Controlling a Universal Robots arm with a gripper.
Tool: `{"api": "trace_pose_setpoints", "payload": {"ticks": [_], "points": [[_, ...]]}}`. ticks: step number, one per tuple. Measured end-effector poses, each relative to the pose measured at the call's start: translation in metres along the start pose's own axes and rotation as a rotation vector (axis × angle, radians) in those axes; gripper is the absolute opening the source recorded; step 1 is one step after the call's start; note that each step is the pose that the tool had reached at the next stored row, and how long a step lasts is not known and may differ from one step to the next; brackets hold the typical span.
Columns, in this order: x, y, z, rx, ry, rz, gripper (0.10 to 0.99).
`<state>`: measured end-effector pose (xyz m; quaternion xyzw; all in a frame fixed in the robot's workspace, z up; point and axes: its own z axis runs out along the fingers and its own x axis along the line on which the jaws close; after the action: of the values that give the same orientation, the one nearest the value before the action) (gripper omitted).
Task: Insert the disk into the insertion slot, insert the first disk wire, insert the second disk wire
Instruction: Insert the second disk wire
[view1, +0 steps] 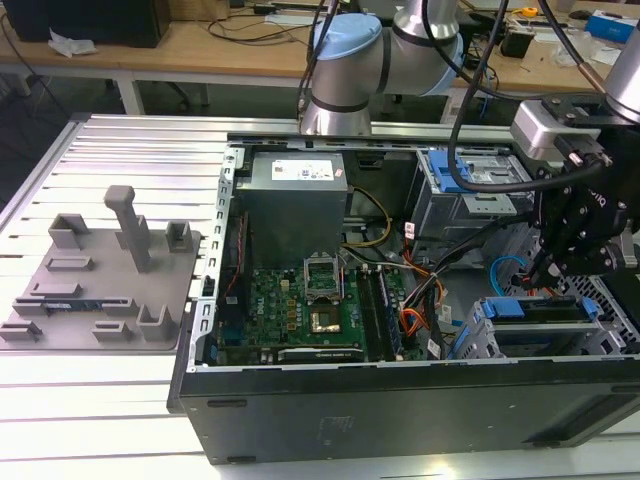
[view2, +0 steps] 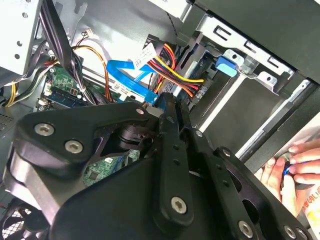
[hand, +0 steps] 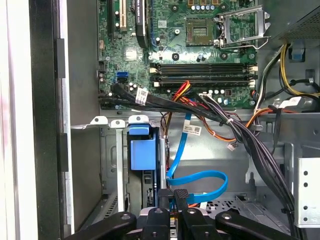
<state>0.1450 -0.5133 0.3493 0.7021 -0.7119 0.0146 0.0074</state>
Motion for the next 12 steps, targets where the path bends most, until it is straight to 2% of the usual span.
{"api": "trace_pose_setpoints", "payload": {"ticks": [8,12], "points": [[0.0004,0.0,0.0,0.0,-0.0001,0.0,0.161],[0.0039,-0.0002,0.0001,0.0,0.0,0.0,0.161]]}}
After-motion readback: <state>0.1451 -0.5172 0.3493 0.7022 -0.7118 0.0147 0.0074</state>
